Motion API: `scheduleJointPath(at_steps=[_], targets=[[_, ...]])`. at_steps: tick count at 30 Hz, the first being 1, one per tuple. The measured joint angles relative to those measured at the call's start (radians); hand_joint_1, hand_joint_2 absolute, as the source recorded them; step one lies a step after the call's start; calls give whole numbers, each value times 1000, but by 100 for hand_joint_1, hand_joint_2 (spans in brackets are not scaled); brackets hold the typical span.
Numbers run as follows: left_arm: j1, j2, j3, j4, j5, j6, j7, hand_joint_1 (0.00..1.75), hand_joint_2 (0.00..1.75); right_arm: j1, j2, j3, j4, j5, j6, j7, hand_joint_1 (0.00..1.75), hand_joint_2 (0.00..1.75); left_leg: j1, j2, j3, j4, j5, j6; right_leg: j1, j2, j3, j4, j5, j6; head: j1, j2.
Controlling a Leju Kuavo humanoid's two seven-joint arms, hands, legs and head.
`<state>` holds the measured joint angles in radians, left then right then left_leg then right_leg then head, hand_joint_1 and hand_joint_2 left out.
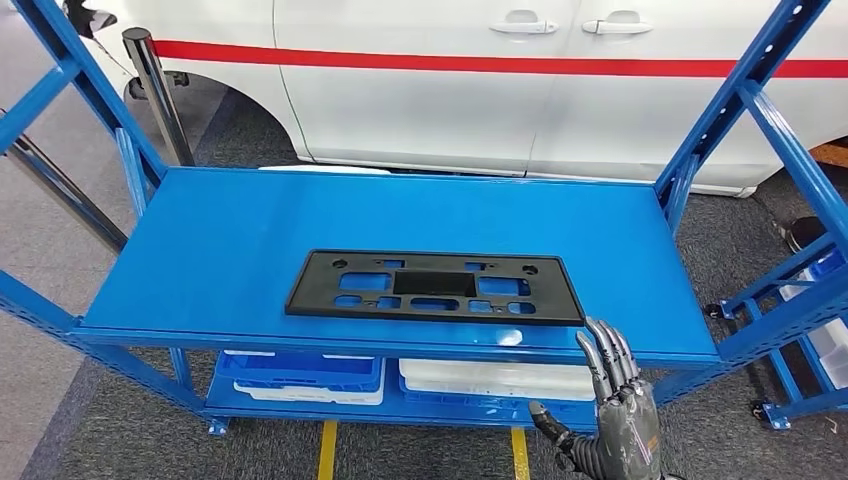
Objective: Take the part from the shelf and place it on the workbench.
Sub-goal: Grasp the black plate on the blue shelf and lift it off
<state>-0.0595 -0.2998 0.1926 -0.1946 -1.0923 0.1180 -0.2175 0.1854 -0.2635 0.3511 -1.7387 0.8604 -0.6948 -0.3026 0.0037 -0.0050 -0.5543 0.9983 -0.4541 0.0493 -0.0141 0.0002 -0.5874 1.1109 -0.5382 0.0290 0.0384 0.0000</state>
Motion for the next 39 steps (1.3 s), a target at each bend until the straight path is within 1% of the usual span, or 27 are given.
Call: scheduleJointPath(at_steps=[2, 3, 4, 5, 7, 8, 9, 12, 14, 15, 17, 18, 19, 20, 22, 23, 24, 28, 29, 30, 32, 33, 34, 35, 37, 38, 39], targets=[[0, 0, 0, 0, -5, -7, -1, 0, 0, -13, -20, 10, 6, 20, 20, 16, 0, 175, -1, 2, 1, -1, -2, 4, -1, 0, -69, 129, -56, 7, 1, 0], [0, 0, 0, 0, -8, -11, -1, 0, 0, -22, -28, 17, 11, 28, 34, 21, 0, 175, -1, 2, 1, -1, -3, 5, -3, 0, -96, 174, -65, 9, 1, 0], [-1, 0, 0, 0, -10, -14, -1, 0, 0, -34, -35, 25, 19, 36, 49, 24, 0, 175, -1, 1, 3, 0, -5, 4, -4, 0, -105, 183, -53, 11, 1, 0], [-1, 0, 0, 0, -11, -18, -2, 0, 0, -48, -41, 34, 27, 43, 63, 26, 0, 175, -1, 1, 6, 0, -7, 3, -6, 0, -96, 152, -23, 13, 1, 0], [-1, 0, 0, 0, -16, -26, -3, 0, 0, -84, -50, 51, 47, 56, 87, 30, 0, 175, -1, 0, 11, 4, -14, -4, -11, -1, -37, 19, 51, 13, 1, 0], [-2, 0, 0, 0, -18, -29, -3, 0, 0, -102, -53, 60, 58, 61, 96, 32, 0, 175, -3, -1, 11, 8, -18, -9, -10, 0, -13, -37, 72, 10, 1, 0], [-2, 1, 0, 0, -20, -32, -3, 0, 0, -118, -55, 68, 69, 65, 104, 35, 0, 175, -5, -1, 11, 11, -22, -14, -9, 1, 1, -71, 79, 5, 0, 0], [-3, 1, 0, 0, -22, -38, -3, 0, 0, -154, -57, 87, 96, 69, 117, 40, 0, 175, -7, -1, 11, 12, -28, -29, -6, 2, 6, -83, 74, -14, 0, 0], [-3, 2, 0, 0, -23, -39, -3, 0, 0, -171, -58, 95, 106, 69, 119, 41, 0, 175, -4, -1, 1, 46, -50, -40, -9, 1, 13, -86, 72, -29, -1, 0], [-3, 3, 0, 0, -23, -39, -4, 0, 0, -177, -58, 98, 110, 69, 119, 42, 0, 175, -3, -1, -21, 93, -74, -45, -9, -1, 17, -88, 71, -34, -1, 0], [-3, 3, 0, 0, -23, -39, -5, 0, 0, -185, -60, 105, 120, 68, 121, 45, 0, 175, -1, 0, -94, 229, -132, -51, -6, -3, 21, -87, 65, -42, -1, 0], [-3, 3, 0, 0, -23, -38, -7, 0, 0, -187, -61, 108, 125, 68, 121, 48, 0, 175, -1, 0, -125, 283, -145, -52, -5, -3, 25, -87, 62, -44, -1, 0], [-3, 3, 0, 0, -23, -37, -8, 0, 0, -188, -61, 112, 131, 68, 122, 50, 0, 175, -1, 0, -140, 304, -138, -51, -3, -3, 30, -87, 57, -45, -1, 0], [-3, 3, -1, 0, -23, -37, -9, 0, 0, -188, -62, 114, 136, 67, 122, 53, 0, 175, -1, 0, -135, 286, -111, -48, -2, -2, 37, -87, 53, -45, -1, 0], [-2, 4, -1, 0, -24, -39, -6, 0, 0, -190, -63, 115, 143, 65, 122, 58, 0, 175, -4, 0, -85, 164, -29, -35, 1, 0, 52, -88, 42, -43, -1, 0], [-2, 4, -1, 0, -24, -41, -5, 0, 0, -192, -63, 115, 146, 64, 122, 60, 0, 175, -7, 0, -60, 102, -3, -27, 3, 0, 57, -88, 37, -40, 0, 0], [-2, 5, -1, 0, -24, -41, -4, 0, 0, -193, -64, 116, 149, 63, 122, 62, 0, 175, -10, 0, -41, 57, 8, -19, 3, 1, 59, -89, 33, -35, 0, 0], [-2, 4, -1, 0, -26, -42, -4, 0, 0, -198, -68, 118, 158, 62, 121, 63, 0, 175, -11, -2, -13, 5, -1, 1, 2, 0, 64, -74, 40, -10, 1, 0], [-2, 4, -1, 0, -26, -42, -4, 0, 0, -201, -69, 119, 160, 62, 120, 63, 0, 175, -9, -3, -3, 0, -1, 6, 1, 0, 56, -54, 31, -6, 2, 0], [-2, 3, -1, 0, -27, -42, -4, 0, 0, -204, -71, 119, 161, 62, 120, 63, 0, 175, -7, -3, 6, -4, -2, 10, 0, 0, 38, -19, 11, -2, 2, 0], [-1, 3, -1, 0, -28, -42, -4, 0, 0, -206, -73, 120, 165, 61, 120, 64, 0, 175, -6, -2, 14, -6, -9, 14, -2, 1, -30, 94, -42, 6, 2, 0], [-1, 3, -1, 0, -28, -41, -4, 0, 0, -205, -74, 121, 168, 60, 120, 64, 0, 175, -5, -2, 17, -5, -13, 14, -3, 0, -68, 146, -60, 10, 2, 0], [-1, 3, -1, 0, -28, -39, -4, 0, 0, -204, -75, 121, 170, 60, 120, 64, 0, 175, -5, -3, 22, -4, -18, 13, -5, 0, -94, 172, -58, 14, 2, 0], [-1, 3, -1, 0, -29, -36, -4, 0, 0, -204, -76, 121, 172, 60, 120, 64, 0, 175, -4, -3, 29, -4, -25, 11, -7, 0, -102, 161, -35, 16, 2, 0], [-1, 3, -1, 0, -29, -31, -3, 0, 0, -204, -76, 122, 174, 60, 120, 64, 0, 175, -2, -3, 52, -3, -40, 5, -11, 0, -69, 47, 56, 19, 2, 0], [-2, 3, -1, 1, -29, -29, -3, 0, 0, -204, -77, 122, 176, 60, 120, 65, 0, 175, -1, -4, 62, -2, -48, -1, -10, -1, -50, -11, 86, 18, 2, 0], [-2, 3, -1, 1, -30, -25, -3, 0, 0, -204, -78, 122, 177, 60, 120, 65, 0, 175, -1, -3, 68, 0, -55, -7, -7, -3, -36, -51, 101, 12, 2, 0]])
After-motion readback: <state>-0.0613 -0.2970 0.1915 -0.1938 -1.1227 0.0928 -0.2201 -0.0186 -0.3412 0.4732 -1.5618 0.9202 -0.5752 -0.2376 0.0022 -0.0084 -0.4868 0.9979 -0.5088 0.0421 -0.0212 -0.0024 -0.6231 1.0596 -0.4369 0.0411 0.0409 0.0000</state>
